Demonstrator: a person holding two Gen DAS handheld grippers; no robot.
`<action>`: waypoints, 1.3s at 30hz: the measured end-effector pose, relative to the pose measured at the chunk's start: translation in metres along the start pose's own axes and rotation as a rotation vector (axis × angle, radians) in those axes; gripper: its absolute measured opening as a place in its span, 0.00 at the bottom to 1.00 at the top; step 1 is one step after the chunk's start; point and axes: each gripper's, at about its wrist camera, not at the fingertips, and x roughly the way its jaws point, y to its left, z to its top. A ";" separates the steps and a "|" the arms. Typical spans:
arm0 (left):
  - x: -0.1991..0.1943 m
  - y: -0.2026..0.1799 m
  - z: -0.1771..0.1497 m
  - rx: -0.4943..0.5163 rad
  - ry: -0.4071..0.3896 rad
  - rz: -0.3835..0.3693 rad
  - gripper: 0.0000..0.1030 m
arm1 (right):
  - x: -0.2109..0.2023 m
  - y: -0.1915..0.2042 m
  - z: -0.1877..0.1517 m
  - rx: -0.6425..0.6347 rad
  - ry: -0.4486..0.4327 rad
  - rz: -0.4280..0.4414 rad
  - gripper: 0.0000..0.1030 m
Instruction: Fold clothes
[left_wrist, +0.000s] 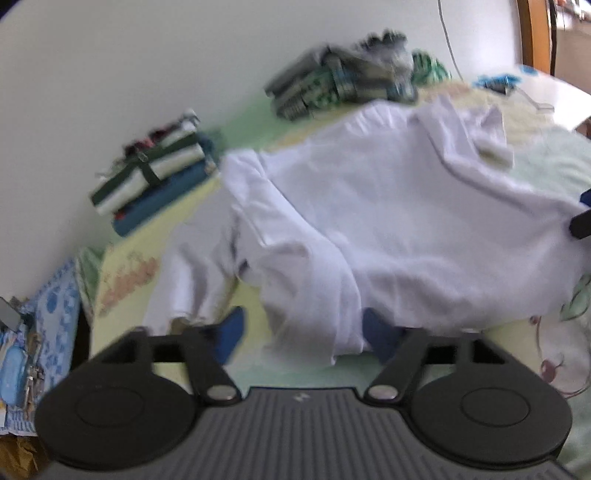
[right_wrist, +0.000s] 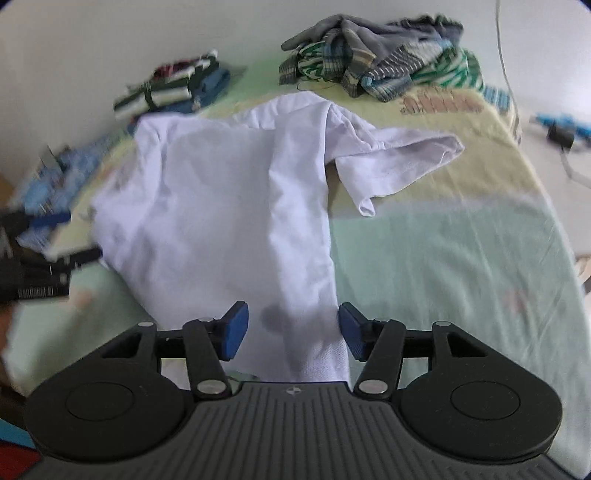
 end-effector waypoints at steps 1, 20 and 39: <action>0.005 0.002 0.000 -0.015 0.022 -0.027 0.31 | 0.003 0.001 -0.003 -0.008 0.008 -0.025 0.56; -0.045 0.073 -0.039 -0.328 0.023 -0.084 0.02 | 0.002 -0.013 -0.024 0.099 -0.046 0.000 0.71; -0.016 0.112 -0.092 -0.441 0.078 -0.147 0.63 | -0.021 -0.035 -0.025 0.348 -0.073 0.026 0.10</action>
